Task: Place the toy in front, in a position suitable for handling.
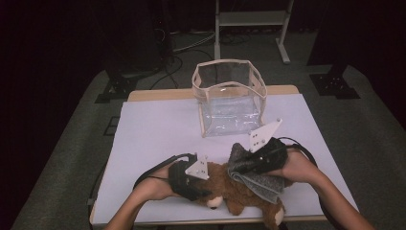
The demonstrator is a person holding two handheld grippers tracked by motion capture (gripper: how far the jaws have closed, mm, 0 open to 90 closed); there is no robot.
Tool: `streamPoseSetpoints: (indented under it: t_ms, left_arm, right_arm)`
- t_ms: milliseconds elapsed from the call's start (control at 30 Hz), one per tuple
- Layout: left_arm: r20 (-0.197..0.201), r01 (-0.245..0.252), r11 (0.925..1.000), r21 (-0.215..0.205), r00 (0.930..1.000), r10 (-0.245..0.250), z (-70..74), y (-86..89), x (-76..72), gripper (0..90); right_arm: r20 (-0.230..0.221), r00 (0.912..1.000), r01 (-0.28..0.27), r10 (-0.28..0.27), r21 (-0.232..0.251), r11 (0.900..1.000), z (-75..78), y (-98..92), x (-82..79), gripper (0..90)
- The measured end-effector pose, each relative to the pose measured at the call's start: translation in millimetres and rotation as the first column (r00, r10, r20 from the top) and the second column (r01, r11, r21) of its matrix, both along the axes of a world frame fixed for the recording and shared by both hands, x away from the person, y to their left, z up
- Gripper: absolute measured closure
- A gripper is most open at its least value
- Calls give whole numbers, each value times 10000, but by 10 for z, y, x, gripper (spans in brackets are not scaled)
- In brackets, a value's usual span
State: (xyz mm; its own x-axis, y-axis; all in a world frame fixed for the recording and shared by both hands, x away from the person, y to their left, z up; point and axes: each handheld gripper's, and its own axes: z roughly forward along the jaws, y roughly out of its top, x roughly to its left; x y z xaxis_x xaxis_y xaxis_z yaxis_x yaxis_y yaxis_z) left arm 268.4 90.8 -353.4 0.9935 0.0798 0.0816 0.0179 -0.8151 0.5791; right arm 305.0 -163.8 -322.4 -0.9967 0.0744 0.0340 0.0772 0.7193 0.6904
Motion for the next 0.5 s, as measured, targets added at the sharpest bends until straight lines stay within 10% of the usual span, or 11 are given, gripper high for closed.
streamPoseSetpoints:
  t_ms: [300, 500]
  left_arm:
    - [380, -456, 9990, -18, 9982, 456, 153, -2, 59, 433]
    - [-76, -339, 9994, 74, 9994, 340, 33, -58, 120, 509]
  right_arm:
    - [-362, 9991, 189, -199, -257, 9995, -224, -150, -128, 769]
    - [-628, 9975, 325, -321, 54, 9995, -297, -196, -92, 770]
